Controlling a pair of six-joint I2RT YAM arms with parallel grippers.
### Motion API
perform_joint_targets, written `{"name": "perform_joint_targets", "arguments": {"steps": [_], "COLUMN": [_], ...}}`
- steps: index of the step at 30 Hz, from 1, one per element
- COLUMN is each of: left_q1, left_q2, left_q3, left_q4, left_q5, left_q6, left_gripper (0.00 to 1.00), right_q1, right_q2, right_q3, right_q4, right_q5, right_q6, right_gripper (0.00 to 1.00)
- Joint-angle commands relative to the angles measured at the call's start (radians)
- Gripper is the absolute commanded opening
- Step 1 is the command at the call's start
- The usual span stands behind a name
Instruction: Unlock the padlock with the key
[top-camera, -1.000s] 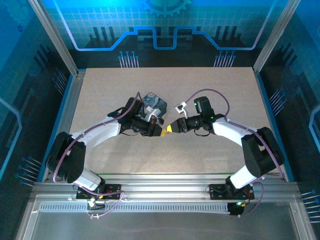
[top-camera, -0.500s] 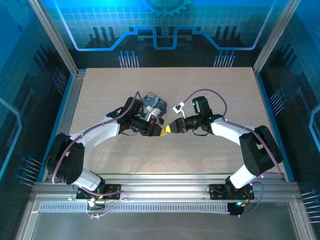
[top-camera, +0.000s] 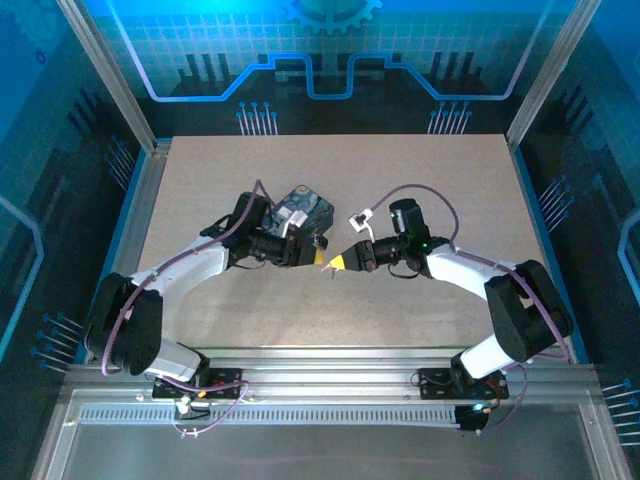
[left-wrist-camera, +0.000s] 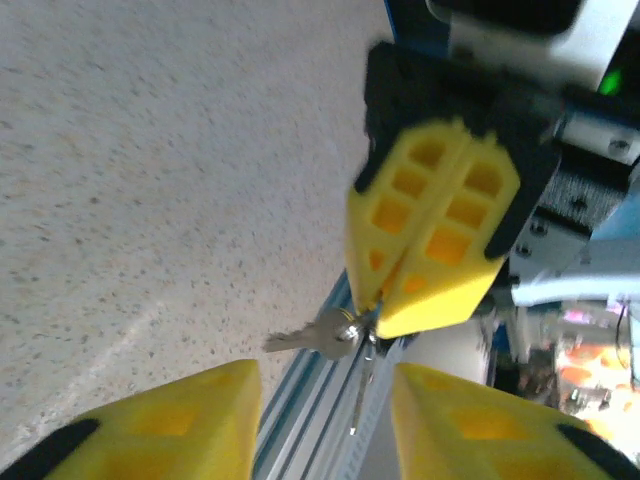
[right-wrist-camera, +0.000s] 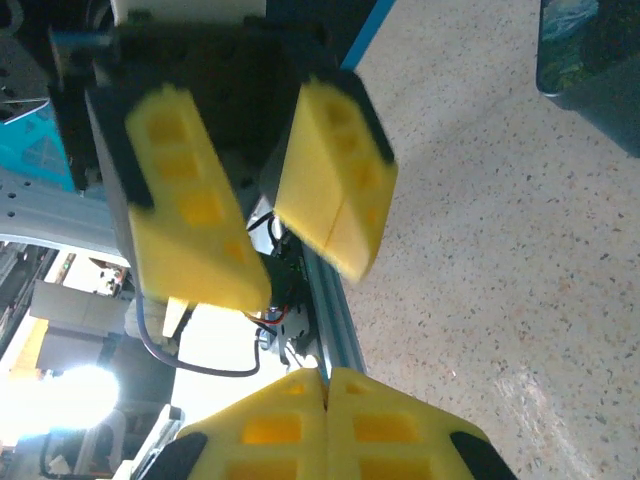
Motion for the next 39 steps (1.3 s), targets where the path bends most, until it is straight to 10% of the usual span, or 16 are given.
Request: {"name": "perform_joint_targets", "arguments": {"steps": [1, 21, 34, 39], "left_q1": [0.016, -0.042, -0.047, -0.047], "left_q2": [-0.055, -0.009, -0.003, -0.012], "left_q3": [-0.037, -0.109, -0.106, -0.089], "left_q4": [0.096, 0.341, 0.302, 0.222], "left_q5": [-0.004, -0.027, -0.046, -0.055], "left_q6": [-0.059, -0.222, -0.19, -0.128], "left_gripper": [0.45, 0.4, 0.03, 0.0], "right_q1": [0.005, 0.022, 0.035, 0.006], "right_q2": [-0.025, 0.007, 0.029, -0.007], "right_q3": [-0.031, 0.002, 0.013, 0.037], "right_q4": [0.113, 0.213, 0.144, -0.029], "right_q5": [0.03, 0.143, 0.158, 0.195], "right_q6": [0.103, 0.358, 0.317, 0.211], "right_gripper": [0.0, 0.0, 0.01, 0.22]}}
